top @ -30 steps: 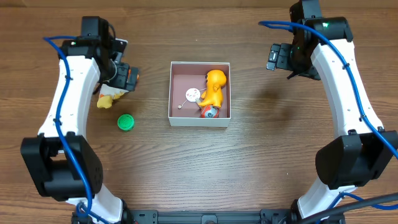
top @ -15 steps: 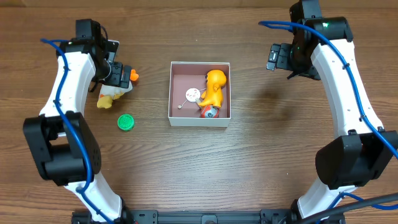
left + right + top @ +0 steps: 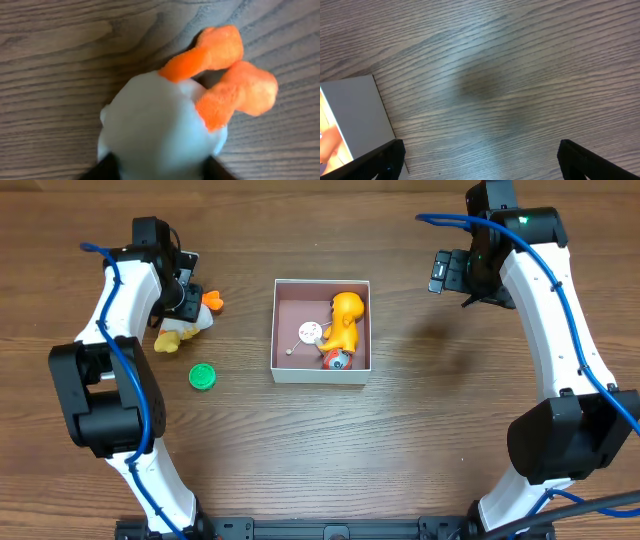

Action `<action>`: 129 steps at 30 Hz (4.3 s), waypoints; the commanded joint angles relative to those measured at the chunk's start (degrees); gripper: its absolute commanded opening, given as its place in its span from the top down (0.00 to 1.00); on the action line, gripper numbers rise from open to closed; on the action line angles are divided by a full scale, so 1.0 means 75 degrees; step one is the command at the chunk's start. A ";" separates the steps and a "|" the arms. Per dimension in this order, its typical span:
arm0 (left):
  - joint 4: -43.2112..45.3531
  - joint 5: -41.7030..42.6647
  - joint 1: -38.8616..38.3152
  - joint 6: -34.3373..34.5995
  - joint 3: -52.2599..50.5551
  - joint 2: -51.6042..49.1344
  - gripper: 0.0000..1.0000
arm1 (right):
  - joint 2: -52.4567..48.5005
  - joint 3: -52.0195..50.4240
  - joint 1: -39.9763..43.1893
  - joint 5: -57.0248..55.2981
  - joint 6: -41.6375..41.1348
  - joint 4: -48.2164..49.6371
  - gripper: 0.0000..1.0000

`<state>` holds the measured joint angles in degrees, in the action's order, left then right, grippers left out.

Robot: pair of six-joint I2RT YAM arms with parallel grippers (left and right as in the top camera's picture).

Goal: Pack container
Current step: 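Move left gripper to the plush duck and grasp it, then lift the plush duck with left gripper into the box and release, then move left gripper back over the green round toy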

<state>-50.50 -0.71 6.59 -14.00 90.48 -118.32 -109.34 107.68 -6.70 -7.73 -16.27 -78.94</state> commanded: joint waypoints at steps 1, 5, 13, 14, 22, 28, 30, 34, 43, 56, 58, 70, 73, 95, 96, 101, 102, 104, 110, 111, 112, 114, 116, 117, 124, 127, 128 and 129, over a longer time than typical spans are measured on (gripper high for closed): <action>-0.0009 0.0271 -0.0038 -0.0108 0.0047 -0.0318 0.81 | 0.0187 0.0157 0.0003 -0.0050 0.0023 0.0026 0.00; -0.0058 0.0280 -0.0038 -0.0105 0.0061 -0.0265 0.92 | 0.0187 0.0160 0.0003 -0.0050 0.0020 0.0026 0.00; -0.0685 0.0297 -0.0038 0.0087 0.0498 -0.0117 0.96 | 0.0187 0.0160 0.0003 -0.0050 0.0020 0.0026 0.00; -0.0833 0.0300 -0.0041 0.0338 0.0720 -0.0073 0.96 | 0.0187 0.0160 0.0003 -0.0050 0.0020 0.0026 0.00; -0.2480 0.1900 -0.0058 0.1276 0.3168 0.0414 0.96 | 0.0187 0.0160 0.0003 -0.0050 0.0020 0.0026 0.00; -0.2757 0.4674 -0.0504 0.2122 0.4039 0.1017 0.96 | 0.0187 0.0160 0.0003 -0.0050 0.0023 0.0026 0.00; -0.2658 0.4709 -0.0825 0.2611 0.4039 0.1180 0.96 | 0.0187 0.0160 0.0003 -0.0050 0.0023 0.0026 0.00; -0.2649 0.4348 -0.1734 0.3057 0.4036 0.1233 0.96 | 0.0187 0.0160 0.0003 -0.0050 0.0020 0.0026 0.00; -0.2812 0.0857 -0.4138 0.5147 0.3888 0.1134 0.96 | 0.0187 0.0160 0.0003 -0.0050 0.0020 0.0026 0.00; -0.2171 0.0350 -0.4331 0.6245 0.2556 0.0356 0.96 | 0.0187 0.0160 0.0003 -0.0050 0.0020 0.0026 0.00; -0.2081 0.0294 -0.4296 0.6219 0.2553 0.0236 0.96 | 0.0187 0.0160 0.0003 -0.0050 0.0020 0.0026 0.00; -0.1970 -0.0790 -0.4275 0.6088 0.2340 0.0160 0.96 | 0.0187 0.0160 0.0003 -0.0050 0.0020 0.0026 0.00; -0.1976 -0.0790 -0.4275 0.6088 0.2299 0.0128 0.96 | 0.0187 0.0160 0.0003 -0.0050 0.0020 0.0026 0.00; -0.1687 -0.0793 -0.4164 0.5429 0.2308 -0.0551 0.43 | 0.0187 0.0160 0.0003 -0.0050 0.0023 0.0026 0.00; -0.1682 -0.0796 -0.4138 0.5391 0.2308 -0.0551 0.41 | 0.0187 0.0160 0.0003 -0.0050 0.0020 0.0026 0.00; -0.1676 -0.0787 -0.3975 0.5138 0.2378 -0.0472 0.40 | 0.0187 0.0160 0.0003 -0.0050 0.0023 0.0026 0.00; -0.1705 -0.0787 -0.3937 0.5117 0.2436 -0.0458 0.40 | 0.0187 0.0160 0.0003 -0.0050 0.0023 0.0026 0.00; -0.1853 -0.0787 -0.3876 0.5117 0.2594 -0.0391 0.42 | 0.0187 0.0160 0.0003 -0.0050 0.0020 0.0026 0.00; -0.3104 -0.1451 -0.3716 0.5193 0.3346 0.0245 0.47 | 0.0187 0.0157 0.0003 -0.0050 0.0023 0.0026 0.00; -0.3471 -0.1708 -0.3678 0.5339 0.3442 0.0414 0.44 | 0.0187 0.0160 0.0003 -0.0050 0.0023 0.0026 0.00; -0.3888 -0.2005 -0.3652 0.5569 0.3485 0.0667 0.42 | 0.0187 0.0160 0.0003 -0.0050 0.0023 0.0026 0.00; -0.4392 -0.2291 -0.3608 0.5776 0.3485 0.1070 0.40 | 0.0187 0.0160 0.0003 -0.0050 0.0023 0.0026 0.00; -0.4925 -0.2419 -0.3576 0.5907 0.3483 0.1571 0.39 | 0.0187 0.0160 0.0003 -0.0050 0.0023 0.0026 0.00; -0.5115 -0.2416 -0.3573 0.5931 0.3483 0.1769 0.37 | 0.0187 0.0160 0.0003 -0.0050 0.0023 0.0026 0.00; -0.5788 -0.2349 -0.3582 0.5933 0.3421 0.2798 0.34 | 0.0187 0.0160 0.0003 -0.0050 0.0023 0.0026 0.00; -0.5837 -0.2352 -0.3579 0.5933 0.3136 0.3045 0.34 | 0.0187 0.0160 0.0003 -0.0050 0.0023 0.0026 0.00; -0.5759 -0.2361 -0.3579 0.5992 0.2745 0.3229 0.34 | 0.0187 0.0160 0.0003 -0.0050 0.0020 0.0026 0.00; -0.5668 -0.2349 -0.3579 0.5992 0.2515 0.3325 0.34 | 0.0187 0.0160 0.0003 -0.0050 0.0023 0.0026 0.00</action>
<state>-94.00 -17.28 -20.25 29.65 114.74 -95.68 -109.34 107.68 -6.70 -7.70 -16.27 -78.96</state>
